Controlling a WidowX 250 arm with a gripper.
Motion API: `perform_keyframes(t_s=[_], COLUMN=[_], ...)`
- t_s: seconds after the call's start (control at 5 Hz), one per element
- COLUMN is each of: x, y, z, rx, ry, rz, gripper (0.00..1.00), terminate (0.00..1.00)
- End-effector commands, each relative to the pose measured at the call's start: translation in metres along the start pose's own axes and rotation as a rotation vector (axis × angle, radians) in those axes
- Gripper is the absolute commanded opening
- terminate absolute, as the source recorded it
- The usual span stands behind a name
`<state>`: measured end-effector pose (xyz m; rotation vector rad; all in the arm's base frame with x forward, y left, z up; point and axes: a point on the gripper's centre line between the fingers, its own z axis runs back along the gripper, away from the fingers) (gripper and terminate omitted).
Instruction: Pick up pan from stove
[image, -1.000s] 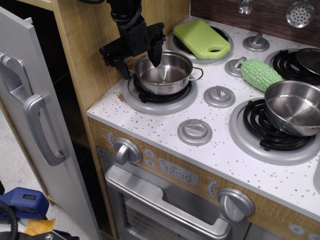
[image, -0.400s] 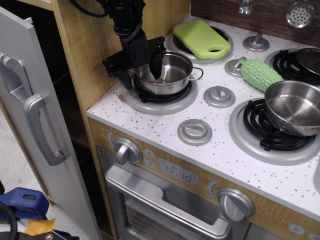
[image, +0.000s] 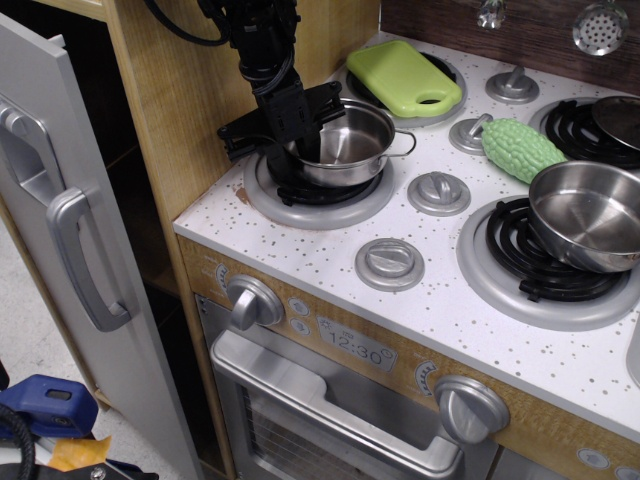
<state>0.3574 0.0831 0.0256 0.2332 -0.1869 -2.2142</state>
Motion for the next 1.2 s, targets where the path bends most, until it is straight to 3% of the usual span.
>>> perform_keyframes(t_s=[0.0, 0.6, 0.8, 1.0], x=[-0.012, -0.003, -0.001, 0.000], y=[-0.004, 0.002, 0.005, 0.007], z=[0.012, 0.069, 0.081, 0.087], rx=[0.018, -0.061, -0.051, -0.035], ry=[0.052, 0.189, 0.231, 0.269], rz=[0.033, 0.112, 0.124, 0.136], gripper=[0.00, 0.00, 0.00, 0.00], terminate=[0.00, 0.00, 0.00, 1.00])
